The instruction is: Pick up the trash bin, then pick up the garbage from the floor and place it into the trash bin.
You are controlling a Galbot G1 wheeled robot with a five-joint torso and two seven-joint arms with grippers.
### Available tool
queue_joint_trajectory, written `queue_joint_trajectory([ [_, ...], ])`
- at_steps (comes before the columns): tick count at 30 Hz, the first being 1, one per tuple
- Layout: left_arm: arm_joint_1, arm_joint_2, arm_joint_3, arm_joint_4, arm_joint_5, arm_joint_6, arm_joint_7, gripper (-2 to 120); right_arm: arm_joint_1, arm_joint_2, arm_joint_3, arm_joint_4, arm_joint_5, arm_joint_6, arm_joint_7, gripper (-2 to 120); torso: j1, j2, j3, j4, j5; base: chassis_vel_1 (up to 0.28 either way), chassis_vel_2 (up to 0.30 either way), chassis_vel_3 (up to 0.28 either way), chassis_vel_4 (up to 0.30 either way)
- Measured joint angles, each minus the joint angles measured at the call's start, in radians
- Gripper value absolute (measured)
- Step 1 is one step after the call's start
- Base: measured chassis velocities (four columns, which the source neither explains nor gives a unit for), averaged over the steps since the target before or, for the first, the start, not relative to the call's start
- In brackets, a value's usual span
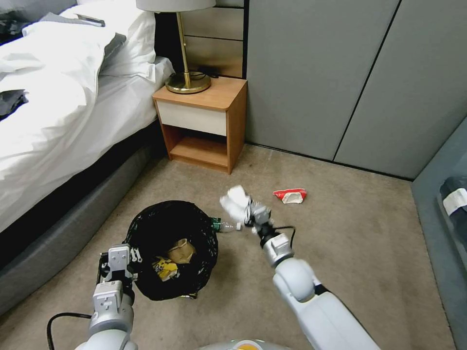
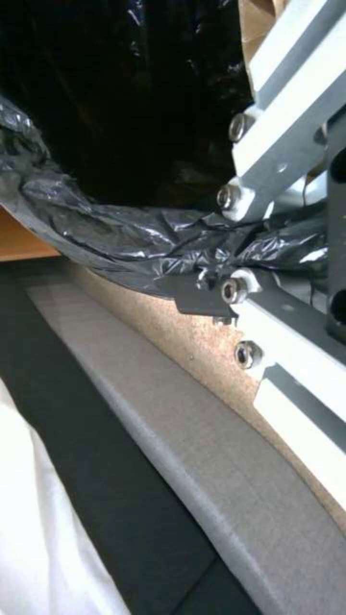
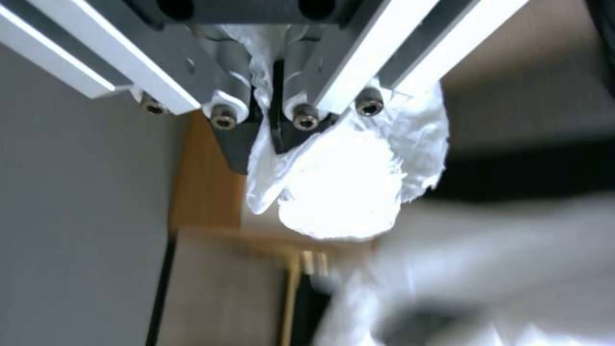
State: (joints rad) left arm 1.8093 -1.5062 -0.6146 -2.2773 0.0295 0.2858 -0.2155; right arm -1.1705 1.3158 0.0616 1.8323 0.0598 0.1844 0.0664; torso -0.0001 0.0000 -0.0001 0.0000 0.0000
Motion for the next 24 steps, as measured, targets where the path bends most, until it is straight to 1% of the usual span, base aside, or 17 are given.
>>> queue_joint_trajectory([
  [2,0.000,0.000,0.005,0.001,0.002,0.000,0.000,1,-0.023,-0.020,-0.005,0.111,0.004,0.015,-0.023,0,0.000,0.000,0.000,0.0000,0.0000,0.000,0.000,0.000,0.000],
  [3,0.000,0.000,0.005,0.001,0.002,0.000,0.000,1,-0.023,-0.020,-0.005,0.111,0.004,0.015,-0.023,0,0.000,0.000,0.000,0.0000,0.0000,0.000,0.000,0.000,0.000],
  [6,-0.001,-0.001,0.012,0.002,0.009,0.000,0.000,1,-0.060,-0.053,-0.045,0.246,-0.003,0.023,-0.052,0,0.000,0.000,0.000,0.0000,0.0000,0.000,0.000,0.000,0.000],
  [7,-0.001,-0.001,0.012,0.002,0.009,0.000,0.000,1,-0.060,-0.053,-0.045,0.246,-0.003,0.023,-0.052,0,0.000,0.000,0.000,0.0000,0.0000,0.000,0.000,0.000,0.000],
  [10,-0.001,-0.005,0.019,0.002,0.014,0.000,0.001,1,-0.092,-0.084,-0.092,0.312,-0.031,0.023,-0.074,0,0.000,0.000,0.000,-0.0001,0.0000,0.000,0.000,0.000,0.000],
  [15,0.002,-0.006,0.024,0.002,0.022,0.000,0.001,1,-0.101,-0.114,-0.139,0.309,-0.059,0.023,-0.086,0,0.000,0.000,0.000,0.0000,0.0000,0.000,0.000,0.000,0.000],
  [19,0.003,-0.011,0.034,0.000,0.031,-0.001,0.001,1,-0.076,-0.166,-0.207,0.238,-0.080,0.020,-0.086,0,0.000,0.000,0.000,0.0000,0.0000,0.000,0.000,0.000,0.000],
  [20,0.003,-0.011,0.034,0.000,0.031,-0.001,0.001,1,-0.076,-0.166,-0.207,0.238,-0.080,0.020,-0.086,0,0.000,0.000,0.000,0.0000,0.0000,0.000,0.000,0.000,0.000],
  [23,0.002,-0.014,0.039,0.000,0.036,-0.001,0.002,1,-0.037,-0.181,-0.262,0.168,-0.088,0.005,-0.076,0,0.000,0.000,0.000,0.0001,0.0001,0.000,0.000,0.000,0.000],
  [24,0.002,-0.014,0.039,0.000,0.036,-0.001,0.002,1,-0.037,-0.181,-0.262,0.168,-0.088,0.005,-0.076,0,0.000,0.000,0.000,0.0001,0.0001,0.000,0.000,0.000,0.000],
])
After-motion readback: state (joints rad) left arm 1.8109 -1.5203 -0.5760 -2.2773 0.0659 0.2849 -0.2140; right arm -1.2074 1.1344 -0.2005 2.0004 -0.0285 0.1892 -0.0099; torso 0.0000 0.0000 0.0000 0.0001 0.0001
